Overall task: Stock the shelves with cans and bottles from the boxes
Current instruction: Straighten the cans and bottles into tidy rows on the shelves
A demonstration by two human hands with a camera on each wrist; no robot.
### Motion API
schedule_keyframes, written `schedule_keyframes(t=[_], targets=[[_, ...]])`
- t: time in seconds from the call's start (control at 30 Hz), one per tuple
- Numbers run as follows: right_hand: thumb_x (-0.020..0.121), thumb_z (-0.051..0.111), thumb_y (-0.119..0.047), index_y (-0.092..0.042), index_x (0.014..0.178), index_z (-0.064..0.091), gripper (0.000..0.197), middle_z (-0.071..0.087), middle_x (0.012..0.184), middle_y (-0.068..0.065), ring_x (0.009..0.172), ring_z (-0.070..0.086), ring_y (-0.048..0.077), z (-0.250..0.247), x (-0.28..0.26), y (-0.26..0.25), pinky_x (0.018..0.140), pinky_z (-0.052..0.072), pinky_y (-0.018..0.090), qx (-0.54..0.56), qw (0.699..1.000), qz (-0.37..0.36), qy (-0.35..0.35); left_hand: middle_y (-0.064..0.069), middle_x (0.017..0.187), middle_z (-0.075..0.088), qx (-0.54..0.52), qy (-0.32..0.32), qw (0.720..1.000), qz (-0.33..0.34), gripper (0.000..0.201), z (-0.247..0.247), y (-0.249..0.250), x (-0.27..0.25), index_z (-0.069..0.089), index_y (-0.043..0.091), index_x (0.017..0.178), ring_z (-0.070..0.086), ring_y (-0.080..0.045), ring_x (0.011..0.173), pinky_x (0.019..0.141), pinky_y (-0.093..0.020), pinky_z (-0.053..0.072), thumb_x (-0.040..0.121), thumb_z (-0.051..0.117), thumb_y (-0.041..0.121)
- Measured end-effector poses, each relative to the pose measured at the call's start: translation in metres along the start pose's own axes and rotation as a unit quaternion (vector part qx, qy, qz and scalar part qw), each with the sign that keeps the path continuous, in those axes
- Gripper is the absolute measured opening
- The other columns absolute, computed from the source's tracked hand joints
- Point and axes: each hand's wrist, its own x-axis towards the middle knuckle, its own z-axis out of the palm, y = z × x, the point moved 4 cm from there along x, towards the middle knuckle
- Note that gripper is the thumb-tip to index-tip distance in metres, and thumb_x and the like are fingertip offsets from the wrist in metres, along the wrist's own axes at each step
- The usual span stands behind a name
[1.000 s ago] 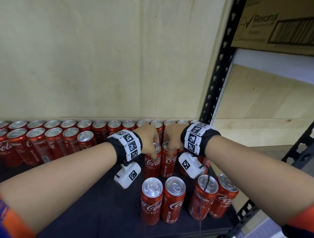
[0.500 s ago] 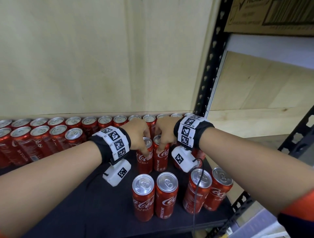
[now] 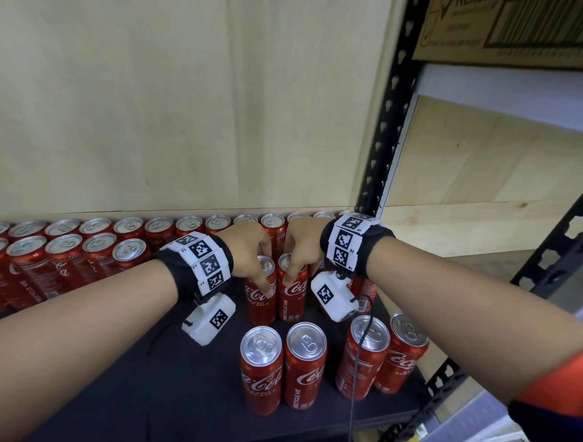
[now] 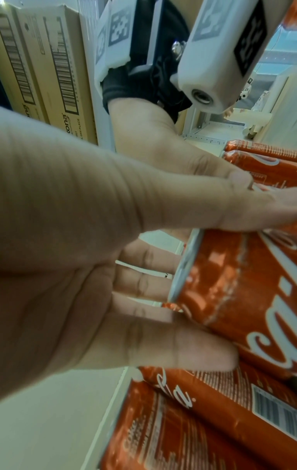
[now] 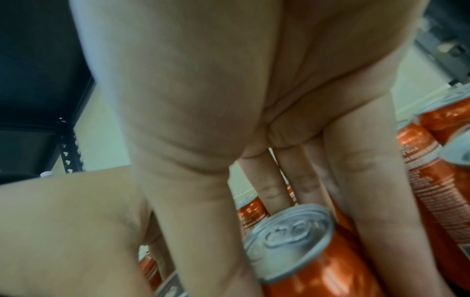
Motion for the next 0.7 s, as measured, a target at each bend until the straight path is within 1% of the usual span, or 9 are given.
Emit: schedule_keyframes(t=[0.03,0.1,0.23,0.4,0.5,0.53,0.57,0.63,0.7], targets=[[0.062,0.094,-0.041,-0.008,0.082,0.074,0.043,0.075,0.076,0.001,0.071,0.073,0.02,0.0,0.0,0.0,0.072,0.062,0.035,-0.001,1.0,0.001,0.0,0.013,0.09,0.068,0.0,0.001,1.0,0.002,0.065,-0.001,0.0,0.0,0.07,0.025,0.102,0.065,-0.006,0.084,0.079,-0.03,0.058,0.047,0.099,0.046],[0.061,0.094,-0.041,-0.008,0.083,0.075,0.044,0.076,0.078,0.002,0.072,0.074,0.021,0.001,0.0,0.0,0.071,0.063,0.037,0.002,1.0,0.002,-0.003,0.013,0.091,0.068,0.003,0.003,1.0,0.006,0.065,-0.001,0.0,0.0,0.071,0.025,0.103,0.065,-0.005,0.084,0.081,-0.03,0.058,0.048,0.099,0.045],[0.061,0.095,-0.037,-0.01,0.093,0.077,0.047,0.077,0.082,0.003,0.075,0.076,0.021,0.001,0.001,0.001,0.073,0.064,0.043,0.022,1.0,0.0,-0.012,0.013,0.086,0.068,0.011,0.015,1.0,0.009,0.059,0.0,0.002,0.0,0.071,0.025,0.097,0.065,-0.005,0.078,0.072,-0.027,0.057,0.049,0.099,0.044],[0.06,0.095,-0.039,-0.012,0.096,0.078,0.049,0.078,0.085,0.001,0.078,0.076,0.018,0.001,0.0,-0.001,0.075,0.064,0.041,0.02,1.0,0.005,-0.01,0.011,0.088,0.069,0.03,-0.003,1.0,0.003,0.06,-0.002,0.003,0.003,0.071,0.024,0.099,0.065,-0.007,0.08,0.073,-0.028,0.058,0.049,0.098,0.044],[0.06,0.095,-0.041,-0.012,0.096,0.078,0.05,0.078,0.084,0.001,0.077,0.076,0.019,0.002,-0.002,-0.003,0.075,0.064,0.041,0.017,1.0,0.007,-0.011,0.01,0.086,0.068,0.031,-0.005,1.0,0.002,0.058,0.0,0.004,0.003,0.069,0.024,0.095,0.065,-0.008,0.078,0.067,-0.025,0.055,0.049,0.098,0.043],[0.06,0.095,-0.042,-0.012,0.097,0.078,0.05,0.078,0.084,0.0,0.077,0.075,0.018,0.001,-0.004,-0.003,0.075,0.064,0.04,0.012,1.0,0.008,-0.01,0.01,0.087,0.068,0.028,-0.006,1.0,-0.001,0.059,0.0,0.004,0.002,0.068,0.024,0.096,0.065,-0.008,0.079,0.067,-0.025,0.055,0.049,0.098,0.043],[0.06,0.094,-0.044,-0.014,0.096,0.077,0.05,0.077,0.084,-0.002,0.077,0.075,0.016,-0.001,-0.006,-0.004,0.076,0.064,0.038,0.004,1.0,0.009,-0.008,0.01,0.089,0.068,0.023,-0.007,1.0,-0.002,0.061,0.001,0.002,0.002,0.068,0.025,0.098,0.065,-0.007,0.081,0.069,-0.025,0.056,0.049,0.098,0.044],[0.06,0.092,-0.05,-0.017,0.098,0.076,0.052,0.075,0.085,-0.006,0.079,0.071,0.014,-0.003,-0.01,-0.004,0.078,0.061,0.033,-0.023,1.0,0.004,-0.001,0.013,0.095,0.068,0.002,-0.021,1.0,-0.002,0.07,0.0,-0.003,0.001,0.067,0.028,0.106,0.065,-0.006,0.087,0.081,-0.029,0.057,0.047,0.097,0.05],[0.062,0.089,-0.057,-0.019,0.114,0.073,0.066,0.075,0.099,-0.008,0.083,0.068,0.012,-0.009,-0.016,-0.005,0.083,0.058,0.032,-0.042,0.999,-0.004,0.004,0.015,0.103,0.068,-0.034,-0.054,0.998,-0.008,0.08,-0.007,-0.011,-0.004,0.064,0.032,0.116,0.065,-0.004,0.094,0.091,-0.031,0.055,0.046,0.096,0.055]])
